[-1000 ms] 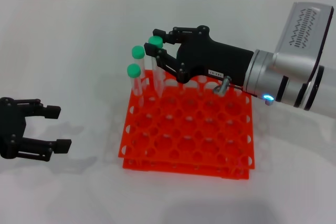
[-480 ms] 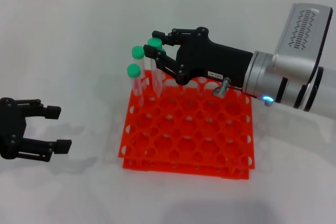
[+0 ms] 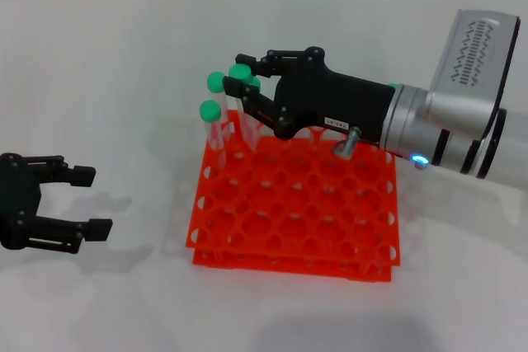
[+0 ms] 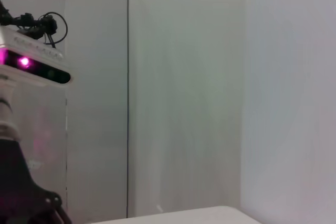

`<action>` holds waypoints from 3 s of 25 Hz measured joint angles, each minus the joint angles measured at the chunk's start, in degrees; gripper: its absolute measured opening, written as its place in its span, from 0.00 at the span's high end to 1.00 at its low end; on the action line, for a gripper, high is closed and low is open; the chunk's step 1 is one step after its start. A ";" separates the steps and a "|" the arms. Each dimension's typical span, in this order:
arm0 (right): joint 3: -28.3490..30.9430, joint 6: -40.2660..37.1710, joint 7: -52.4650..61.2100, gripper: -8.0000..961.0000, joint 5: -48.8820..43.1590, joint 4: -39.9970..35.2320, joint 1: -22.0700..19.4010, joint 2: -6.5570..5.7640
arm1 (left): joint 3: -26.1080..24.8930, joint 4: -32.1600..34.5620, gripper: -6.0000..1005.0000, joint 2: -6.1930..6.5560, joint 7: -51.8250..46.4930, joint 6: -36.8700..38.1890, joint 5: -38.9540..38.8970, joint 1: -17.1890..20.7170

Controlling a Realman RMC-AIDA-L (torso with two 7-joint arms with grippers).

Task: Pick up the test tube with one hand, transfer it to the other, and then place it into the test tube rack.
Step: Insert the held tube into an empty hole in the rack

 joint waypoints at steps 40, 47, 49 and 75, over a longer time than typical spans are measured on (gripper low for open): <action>0.12 -0.84 -1.29 0.72 0.65 1.49 -0.25 0.00 | 0.00 -0.63 0.12 0.00 0.17 -0.46 0.06 -0.28; -0.16 -0.83 -1.29 0.72 1.23 1.67 -0.31 0.00 | 0.00 -0.62 0.12 0.00 0.18 -0.53 0.05 -0.26; -0.20 -0.83 -1.29 0.72 1.24 1.67 -0.31 0.00 | 0.00 -0.62 0.12 0.00 0.18 -0.55 0.04 -0.26; -0.26 -0.30 0.25 0.71 1.35 2.78 -0.12 0.00 | -0.09 -0.77 0.12 0.00 0.26 -0.73 0.10 -0.67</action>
